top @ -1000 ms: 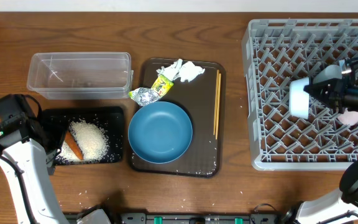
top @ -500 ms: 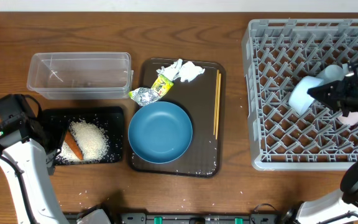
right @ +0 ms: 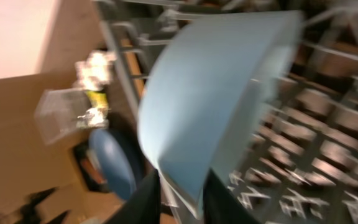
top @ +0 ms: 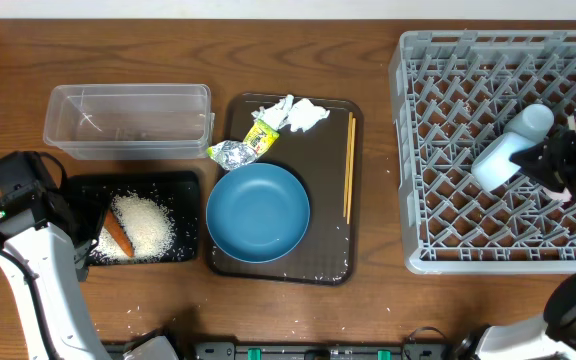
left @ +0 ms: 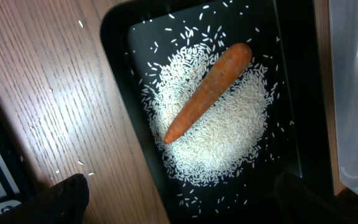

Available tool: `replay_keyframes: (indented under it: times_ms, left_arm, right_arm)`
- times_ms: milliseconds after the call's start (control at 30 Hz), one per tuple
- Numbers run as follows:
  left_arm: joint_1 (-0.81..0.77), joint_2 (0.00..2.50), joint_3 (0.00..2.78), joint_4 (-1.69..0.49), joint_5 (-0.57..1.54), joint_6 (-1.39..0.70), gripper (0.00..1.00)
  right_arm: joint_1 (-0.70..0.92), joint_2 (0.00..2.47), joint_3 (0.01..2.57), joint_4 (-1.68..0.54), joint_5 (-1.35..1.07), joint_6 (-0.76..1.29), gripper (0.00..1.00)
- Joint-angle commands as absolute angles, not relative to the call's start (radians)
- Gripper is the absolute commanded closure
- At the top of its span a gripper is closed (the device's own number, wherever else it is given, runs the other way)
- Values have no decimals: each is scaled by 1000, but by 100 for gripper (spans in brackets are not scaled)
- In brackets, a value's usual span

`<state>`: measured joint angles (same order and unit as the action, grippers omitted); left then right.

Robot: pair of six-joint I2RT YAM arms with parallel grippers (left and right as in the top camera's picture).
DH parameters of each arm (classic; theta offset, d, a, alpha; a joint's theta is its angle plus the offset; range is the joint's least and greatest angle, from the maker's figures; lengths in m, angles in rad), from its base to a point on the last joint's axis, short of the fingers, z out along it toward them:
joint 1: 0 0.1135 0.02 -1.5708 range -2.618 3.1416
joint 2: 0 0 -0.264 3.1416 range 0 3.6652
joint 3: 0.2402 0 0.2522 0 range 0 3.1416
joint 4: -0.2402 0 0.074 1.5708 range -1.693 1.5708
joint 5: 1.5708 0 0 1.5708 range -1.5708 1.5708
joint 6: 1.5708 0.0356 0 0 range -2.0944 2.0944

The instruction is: Sort waste into correct bins and load items into the dishwasher rack

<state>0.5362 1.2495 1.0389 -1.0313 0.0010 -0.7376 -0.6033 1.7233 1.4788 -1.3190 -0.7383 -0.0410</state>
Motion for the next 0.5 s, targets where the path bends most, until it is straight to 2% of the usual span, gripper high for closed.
replay_keyframes:
  times_ms: [0, 33, 133, 467]
  left_arm:
    - [541, 1253, 1045, -1035, 0, -750, 2]
    - [541, 1253, 1045, -1035, 0, -750, 2]
    - [541, 1253, 1045, -1035, 0, -750, 2]
    - [541, 1253, 1045, -1035, 0, -750, 2]
  right_arm:
    - [-617, 1642, 1510, -1317, -530, 77, 62]
    - [-617, 1626, 1515, -1317, -497, 99, 49]
    - [-617, 1574, 1524, -1316, -455, 128, 1]
    - [-601, 1419, 1524, -1321, -461, 163, 1]
